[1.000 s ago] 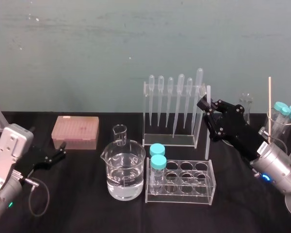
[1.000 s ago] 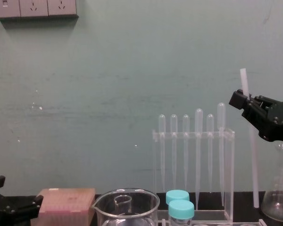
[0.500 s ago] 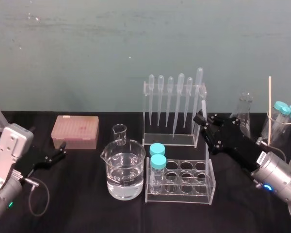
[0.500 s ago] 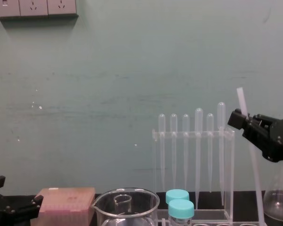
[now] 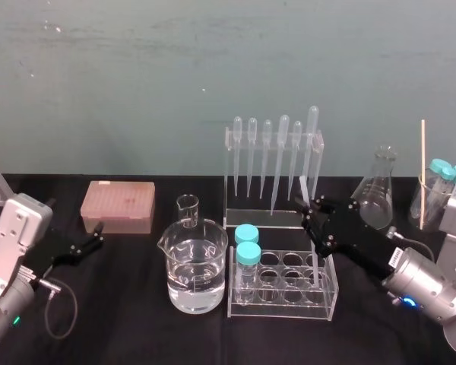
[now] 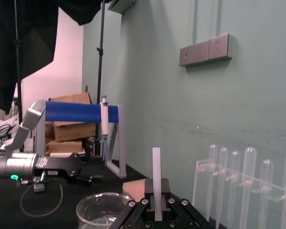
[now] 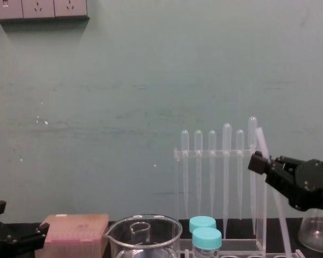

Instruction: Pick up the stirring rod with one hand, then place it down.

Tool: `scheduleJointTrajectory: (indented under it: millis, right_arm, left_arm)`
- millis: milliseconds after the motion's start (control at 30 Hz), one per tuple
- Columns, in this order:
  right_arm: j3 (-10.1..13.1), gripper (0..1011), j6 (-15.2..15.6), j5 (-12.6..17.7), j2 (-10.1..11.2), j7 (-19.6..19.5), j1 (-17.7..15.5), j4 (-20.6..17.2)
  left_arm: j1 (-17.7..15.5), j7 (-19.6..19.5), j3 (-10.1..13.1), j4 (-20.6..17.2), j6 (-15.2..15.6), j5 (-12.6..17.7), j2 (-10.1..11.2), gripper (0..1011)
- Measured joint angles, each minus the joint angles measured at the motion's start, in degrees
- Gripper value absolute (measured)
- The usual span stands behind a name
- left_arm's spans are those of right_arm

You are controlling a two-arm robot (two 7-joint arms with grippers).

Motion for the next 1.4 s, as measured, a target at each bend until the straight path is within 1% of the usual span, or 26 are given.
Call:
scheduleJointTrajectory:
  millis: [233,400,533,667,1267,1333,1367,1400]
  right_arm:
    - [-1.08,67,0.31,-0.52,-0.55,0.95,1.47,2.81]
    - [-1.91,67,1.42,-0.91,-0.84,1.38,2.51,5.05]
    - [-2.28,67,2.14,-0.97,-0.89,1.59,2.89,5.81]
    - [-2.54,67,2.88,-1.26,-0.86,1.41,2.99,5.99]
    - [-2.5,67,2.68,-1.16,-0.85,1.42,3.02,6.03]
    - [-2.49,86,2.66,-1.15,-0.85,1.43,3.02,6.03]
    - [-2.48,119,2.65,-1.14,-0.86,1.42,3.02,6.03]
    - [-2.47,119,2.65,-1.13,-0.86,1.43,3.02,6.03]
  left_arm:
    - [0.0,0.0,0.0,0.0,0.0,0.0,0.0,1000]
    - [0.0,0.0,0.0,0.0,0.0,0.0,0.0,1000]
    - [0.0,0.0,0.0,0.0,0.0,0.0,0.0,1000]
    - [0.0,0.0,0.0,0.0,0.0,0.0,0.0,1000]
    - [0.0,0.0,0.0,0.0,0.0,0.0,0.0,1000]
    - [0.0,0.0,0.0,0.0,0.0,0.0,0.0,1000]
    - [0.0,0.0,0.0,0.0,0.0,0.0,0.0,1000]
    - [0.0,0.0,0.0,0.0,0.0,0.0,0.0,1000]
